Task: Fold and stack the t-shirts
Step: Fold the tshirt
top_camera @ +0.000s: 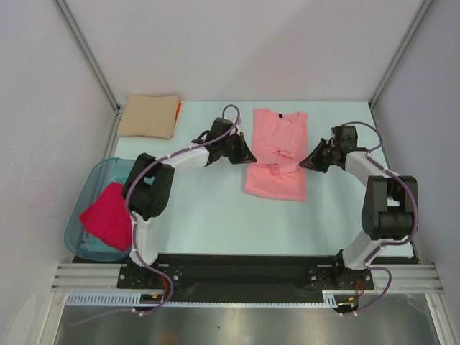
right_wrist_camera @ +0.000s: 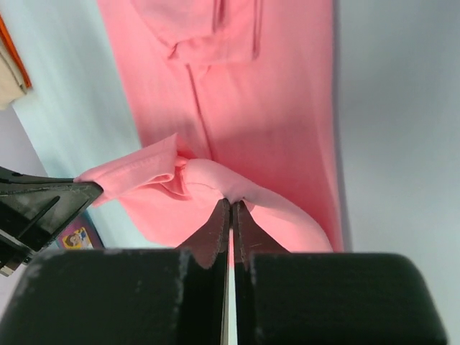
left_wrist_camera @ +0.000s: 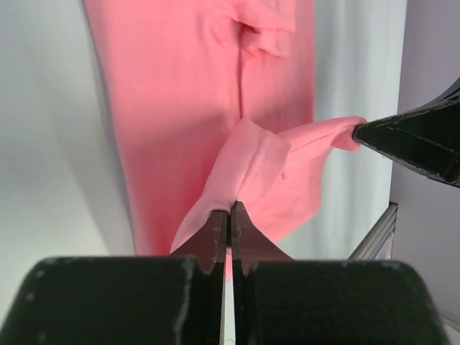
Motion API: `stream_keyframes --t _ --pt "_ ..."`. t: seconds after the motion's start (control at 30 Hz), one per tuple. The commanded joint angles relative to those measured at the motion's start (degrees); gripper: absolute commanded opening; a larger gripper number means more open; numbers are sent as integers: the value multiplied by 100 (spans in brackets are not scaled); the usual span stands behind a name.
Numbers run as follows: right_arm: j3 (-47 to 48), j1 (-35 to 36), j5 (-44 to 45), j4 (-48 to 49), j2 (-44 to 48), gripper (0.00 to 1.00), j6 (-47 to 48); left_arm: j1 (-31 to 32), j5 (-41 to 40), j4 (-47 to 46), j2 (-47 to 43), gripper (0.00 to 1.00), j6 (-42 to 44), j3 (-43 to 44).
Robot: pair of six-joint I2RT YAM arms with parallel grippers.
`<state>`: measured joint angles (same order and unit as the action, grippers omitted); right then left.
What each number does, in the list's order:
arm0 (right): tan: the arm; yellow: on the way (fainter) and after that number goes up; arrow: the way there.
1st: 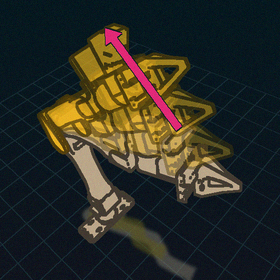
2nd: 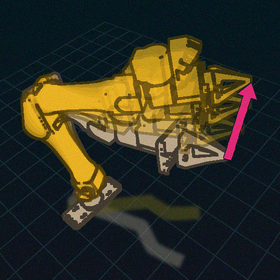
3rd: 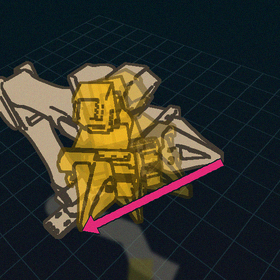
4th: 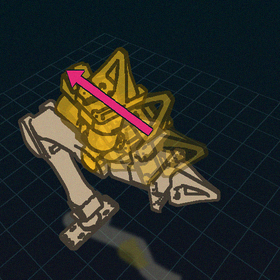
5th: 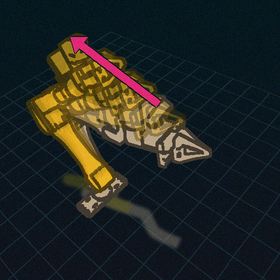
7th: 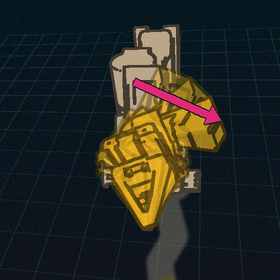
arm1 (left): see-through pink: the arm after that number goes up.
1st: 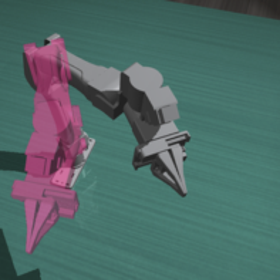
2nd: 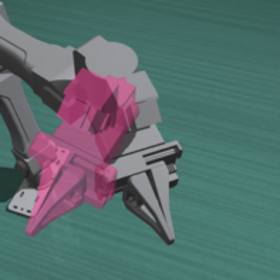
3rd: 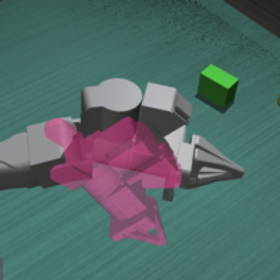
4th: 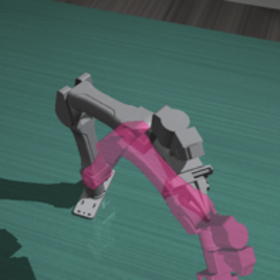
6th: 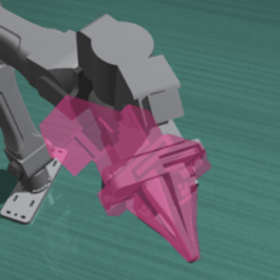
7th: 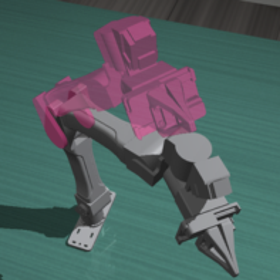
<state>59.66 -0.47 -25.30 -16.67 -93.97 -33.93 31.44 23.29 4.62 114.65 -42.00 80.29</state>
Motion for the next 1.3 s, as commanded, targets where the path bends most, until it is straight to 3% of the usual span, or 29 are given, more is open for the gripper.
stream_keyframes --t 0.0,0.7,0.83,0.97,1.0,1.1,1.27 --pt "502 -129 -247 278 -349 0 194 -138 255 100 268 1 113 548" --pt "1109 -612 -669 313 -1474 0 458 -349 405 179 1173 1 157 1225" --pt "1179 -665 -766 427 -1746 2 501 -411 326 389 1323 13 244 1480" --pt "1975 -761 -739 200 -2238 28 835 -428 -340 1030 1437 41 910 2077" --pt "2153 -814 -583 34 -2335 31 940 -428 -473 1232 1507 47 1078 2278" --pt "2392 -885 31 -485 -2118 39 1239 -402 -1009 1752 1098 49 1527 2510" --pt "1402 -491 859 -672 -827 41 1285 -174 -1275 1464 6 51 1731 1370"
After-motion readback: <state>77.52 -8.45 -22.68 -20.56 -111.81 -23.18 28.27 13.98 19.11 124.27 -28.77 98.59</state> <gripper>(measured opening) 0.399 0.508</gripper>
